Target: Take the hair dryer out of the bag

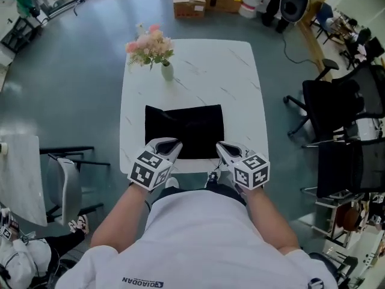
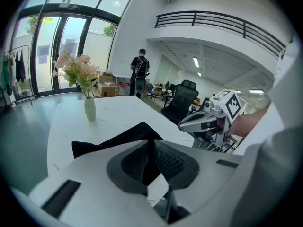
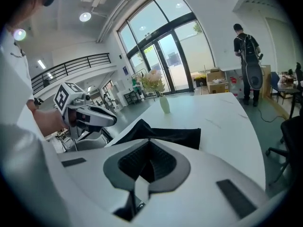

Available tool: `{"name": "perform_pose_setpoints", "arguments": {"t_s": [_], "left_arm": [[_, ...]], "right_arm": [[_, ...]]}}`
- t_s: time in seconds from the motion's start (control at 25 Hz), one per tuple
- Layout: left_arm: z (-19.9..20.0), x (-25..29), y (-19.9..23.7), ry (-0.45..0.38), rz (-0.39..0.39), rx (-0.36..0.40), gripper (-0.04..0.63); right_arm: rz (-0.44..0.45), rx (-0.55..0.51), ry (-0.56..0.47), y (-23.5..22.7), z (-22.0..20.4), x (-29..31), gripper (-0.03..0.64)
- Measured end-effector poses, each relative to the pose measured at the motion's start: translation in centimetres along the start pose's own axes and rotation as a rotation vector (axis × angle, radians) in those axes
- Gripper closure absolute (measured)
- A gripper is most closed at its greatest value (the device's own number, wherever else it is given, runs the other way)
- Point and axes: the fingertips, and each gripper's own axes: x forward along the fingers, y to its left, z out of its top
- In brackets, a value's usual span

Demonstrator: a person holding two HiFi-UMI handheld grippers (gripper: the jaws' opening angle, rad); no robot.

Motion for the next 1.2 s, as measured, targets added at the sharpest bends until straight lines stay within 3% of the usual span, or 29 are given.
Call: {"name": "perform_pose_setpoints", "arguments": {"t_s": [0.24, 0.48, 0.72, 0.84, 0.96, 1.08, 1.2], "left_arm": [[-0.3, 3.1, 1.0, 0.021, 0.126, -0.082, 0.543], [-0.7, 2.9, 3.9, 0.032, 0.329, -0.144, 0.541], [-1.7, 0.7, 8.2, 0.065, 0.451, -0.176, 0.541], [-2.1, 0.6, 10.1, 0.076, 0.429, -0.201, 0.54], [-2.6, 1.4, 10.6, 0.094, 0.344, -0.213, 0.508], [-3.3, 3.1, 10.4, 0.157, 0.245, -0.18, 0.424], [-3.6, 4.8, 10.3, 0.203, 0.188, -0.124, 0.419]], "right_arm": [[0.085, -0.081, 0.05, -3.9, 0.9, 1.0, 0.6], [0.17, -0.128, 0.113, -6.3, 0.1, 1.6, 0.6], [0.174, -0.15, 0.146, -7.8, -0.3, 2.6, 0.6], [0.133, -0.174, 0.153, -8.3, -0.3, 3.6, 0.6], [0.097, -0.155, 0.167, -8.5, -0.7, 4.5, 0.6], [0.059, -0.12, 0.169, -8.8, -0.9, 5.0, 0.6], [0.024, -0.086, 0.162, -8.9, -1.0, 5.5, 0.6]]}}
